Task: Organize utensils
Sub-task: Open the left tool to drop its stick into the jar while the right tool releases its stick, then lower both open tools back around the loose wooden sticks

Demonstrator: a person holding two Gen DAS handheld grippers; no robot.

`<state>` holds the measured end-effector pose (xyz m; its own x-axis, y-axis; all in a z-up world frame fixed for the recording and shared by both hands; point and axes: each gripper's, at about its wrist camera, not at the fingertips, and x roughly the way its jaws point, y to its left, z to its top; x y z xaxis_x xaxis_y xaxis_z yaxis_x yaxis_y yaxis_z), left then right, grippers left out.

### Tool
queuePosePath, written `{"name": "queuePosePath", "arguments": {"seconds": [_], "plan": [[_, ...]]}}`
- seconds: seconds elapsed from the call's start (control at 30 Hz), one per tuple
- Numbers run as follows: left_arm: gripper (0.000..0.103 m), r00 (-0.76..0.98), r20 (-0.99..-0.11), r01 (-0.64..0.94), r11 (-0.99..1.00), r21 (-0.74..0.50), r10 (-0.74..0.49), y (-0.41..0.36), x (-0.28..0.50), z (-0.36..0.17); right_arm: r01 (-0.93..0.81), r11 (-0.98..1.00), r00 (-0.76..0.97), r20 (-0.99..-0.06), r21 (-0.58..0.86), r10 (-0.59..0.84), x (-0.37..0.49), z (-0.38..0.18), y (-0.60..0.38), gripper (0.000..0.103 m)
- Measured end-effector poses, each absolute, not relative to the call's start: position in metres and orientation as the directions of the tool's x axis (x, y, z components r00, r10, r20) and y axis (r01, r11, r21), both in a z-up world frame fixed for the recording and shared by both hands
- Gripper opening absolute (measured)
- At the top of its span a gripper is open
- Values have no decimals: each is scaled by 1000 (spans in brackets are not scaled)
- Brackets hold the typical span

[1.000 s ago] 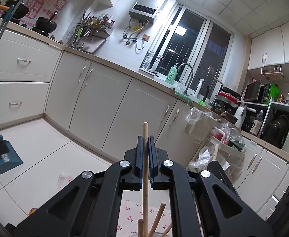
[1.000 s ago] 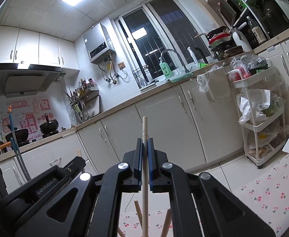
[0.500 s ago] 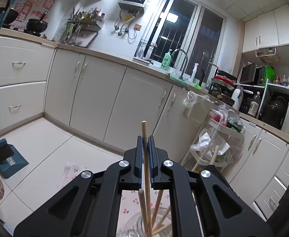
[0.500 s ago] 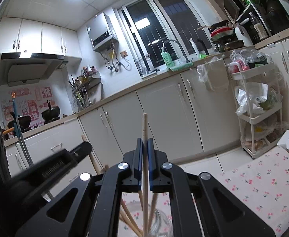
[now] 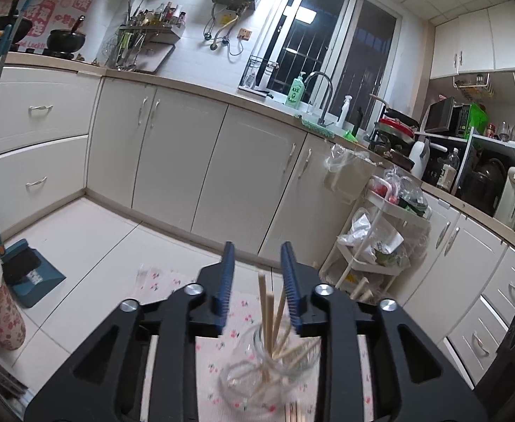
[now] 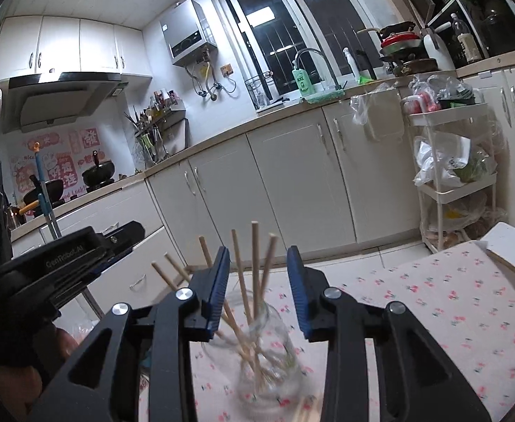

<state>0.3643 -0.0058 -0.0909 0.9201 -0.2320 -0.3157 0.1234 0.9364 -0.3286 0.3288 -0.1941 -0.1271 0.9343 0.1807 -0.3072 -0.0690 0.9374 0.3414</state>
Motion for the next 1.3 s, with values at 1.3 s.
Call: {"name": "queuePosePath", "arguments": {"seconds": [1.3], "plan": [[60, 552, -811, 235, 969, -73, -195, -85, 320, -220, -28, 997, 523, -849, 66, 70, 278, -232, -222, 10]]}}
